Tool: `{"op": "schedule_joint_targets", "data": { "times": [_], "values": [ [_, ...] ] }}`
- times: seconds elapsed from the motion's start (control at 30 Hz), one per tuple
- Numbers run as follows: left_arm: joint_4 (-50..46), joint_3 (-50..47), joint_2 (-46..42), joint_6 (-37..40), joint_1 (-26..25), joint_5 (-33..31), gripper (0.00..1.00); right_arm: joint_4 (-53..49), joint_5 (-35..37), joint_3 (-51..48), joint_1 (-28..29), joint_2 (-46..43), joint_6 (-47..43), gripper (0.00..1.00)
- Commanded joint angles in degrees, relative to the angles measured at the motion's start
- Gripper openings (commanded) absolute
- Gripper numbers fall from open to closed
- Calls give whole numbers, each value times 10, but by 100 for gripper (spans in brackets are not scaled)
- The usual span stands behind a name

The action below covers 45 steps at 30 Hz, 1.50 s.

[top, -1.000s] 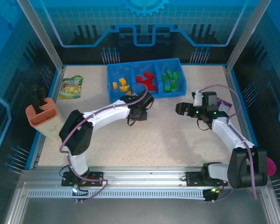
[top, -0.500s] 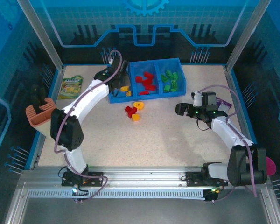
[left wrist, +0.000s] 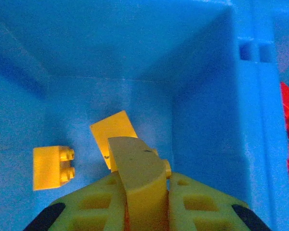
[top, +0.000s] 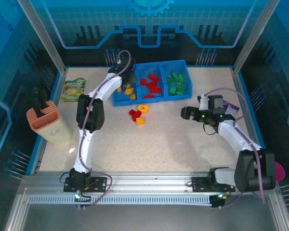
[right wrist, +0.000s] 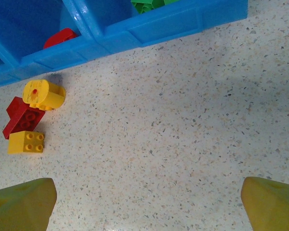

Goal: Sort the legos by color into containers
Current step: Place the lego in the container, then pick up the lego from the center of the table.

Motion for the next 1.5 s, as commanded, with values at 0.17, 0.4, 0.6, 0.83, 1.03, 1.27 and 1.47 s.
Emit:
{"op": "schedule_joint_targets", "data": {
  "times": [0.17, 0.4, 0.6, 0.83, 1.03, 1.27, 1.47],
  "values": [
    [-12, 24, -12, 5, 4, 19, 43, -6, -4, 5, -1, 6, -8, 100],
    [-6, -3, -57, 17, 4, 22, 52, -6, -4, 6, 4, 8, -9, 100],
    [-18, -60, -144, 42, -10, 27, 50, -6, -1, 8, 8, 8, -10, 100],
    [-23, -227, -281, 22, -68, 3, 52, 2, -2, 14, 13, 18, -9, 100],
    [-13, -332, -337, -16, -140, -13, 55, 16, -8, 17, 19, 29, -7, 100],
    [15, -353, -298, -12, -188, -44, 70, 20, -9, 19, 33, 40, -11, 100],
    [23, -332, -237, -20, -191, -38, 72, 15, -2, 14, 34, 28, -21, 100]
  ]
}}
